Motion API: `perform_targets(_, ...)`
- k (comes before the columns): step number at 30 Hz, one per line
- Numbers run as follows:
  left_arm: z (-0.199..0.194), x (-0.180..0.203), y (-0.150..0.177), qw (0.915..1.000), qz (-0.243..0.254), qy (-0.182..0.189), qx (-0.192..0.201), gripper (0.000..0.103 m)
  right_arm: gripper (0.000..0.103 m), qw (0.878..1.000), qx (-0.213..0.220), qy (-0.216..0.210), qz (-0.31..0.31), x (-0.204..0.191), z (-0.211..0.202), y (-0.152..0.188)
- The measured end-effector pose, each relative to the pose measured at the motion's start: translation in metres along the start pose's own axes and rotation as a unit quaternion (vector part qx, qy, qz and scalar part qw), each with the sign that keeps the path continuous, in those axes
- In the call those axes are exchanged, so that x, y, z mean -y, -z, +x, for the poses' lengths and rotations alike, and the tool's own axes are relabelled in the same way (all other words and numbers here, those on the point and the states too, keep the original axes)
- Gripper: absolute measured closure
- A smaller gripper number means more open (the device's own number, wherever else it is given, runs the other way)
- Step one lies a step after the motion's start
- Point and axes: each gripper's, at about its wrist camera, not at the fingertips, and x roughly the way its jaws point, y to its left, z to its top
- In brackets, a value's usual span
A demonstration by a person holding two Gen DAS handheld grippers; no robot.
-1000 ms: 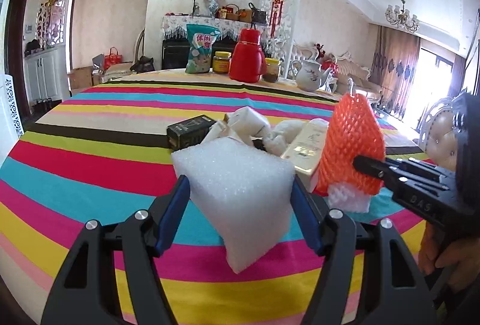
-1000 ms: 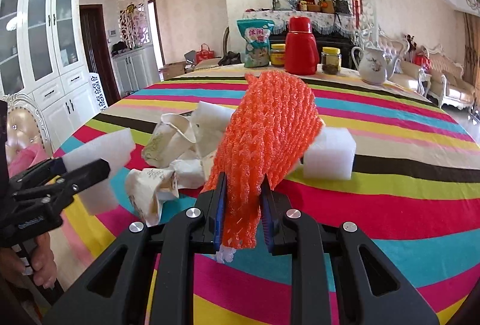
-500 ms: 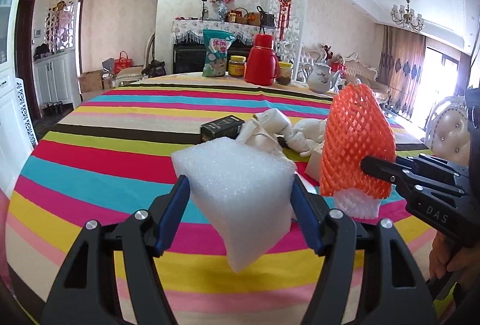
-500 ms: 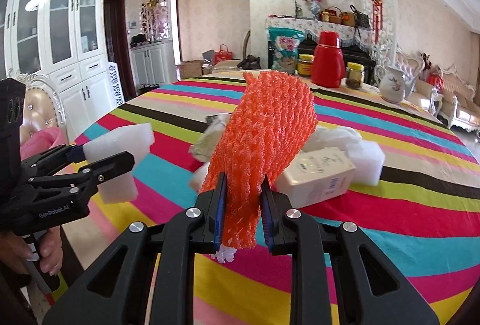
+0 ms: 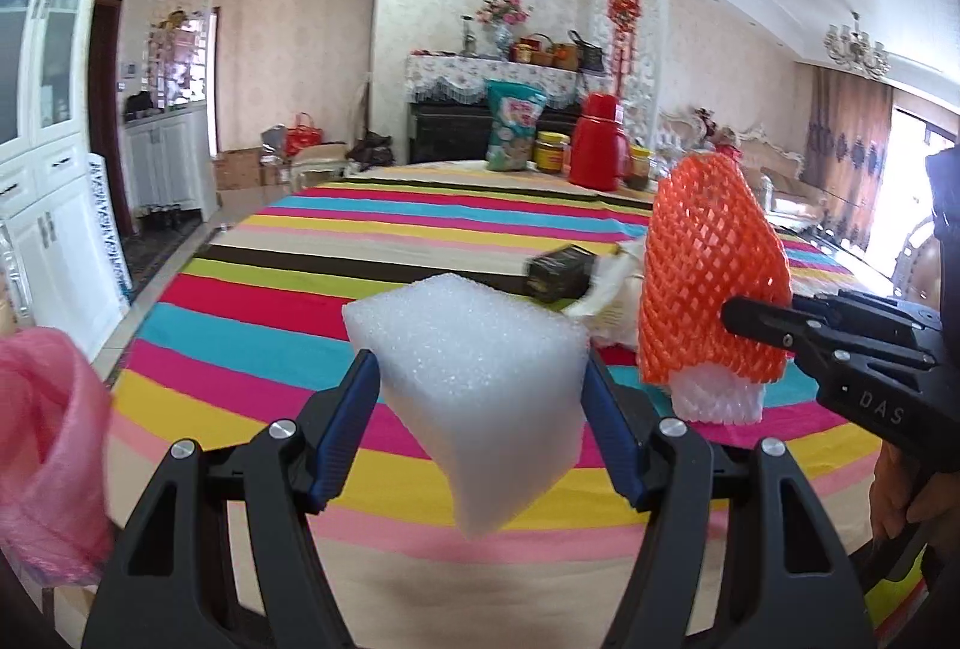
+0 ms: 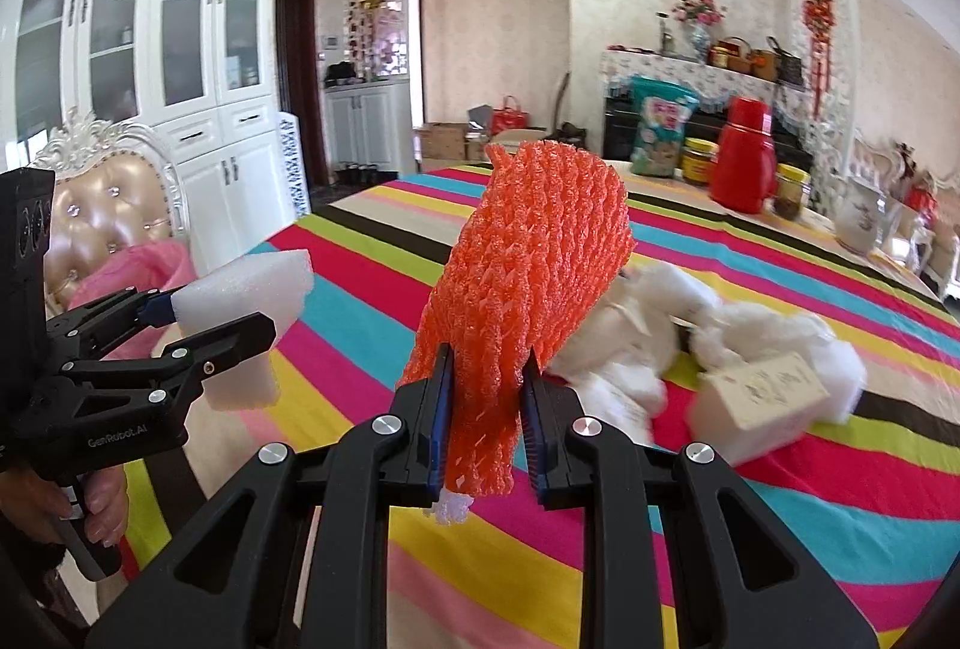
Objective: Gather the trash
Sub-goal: 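Carry both held items to the pink bin and release them inside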
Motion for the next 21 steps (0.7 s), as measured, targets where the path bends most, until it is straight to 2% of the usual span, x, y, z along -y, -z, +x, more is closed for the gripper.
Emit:
perform_targets(10, -0.038, -0.082, 0.002, 0.9956, -0.039, -0.083, 0.018, 0.037, 0.081, 0.997, -0.001, -0.069, -0.044, -0.079, 0.039, -0.023)
perform_targets(16, -0.062, -0.13, 0.01, 0.9892, -0.056, -0.133, 0.026, 0.037, 0.081, 0.991, -0.007, -0.114, -0.073, -0.13, 0.068, -0.036)
perform_targets(21, -0.083, -0.178, 0.019, 0.9809, -0.072, -0.179, 0.027, 0.037, 0.081, 0.981, -0.009, -0.166, -0.102, -0.176, 0.091, -0.046)
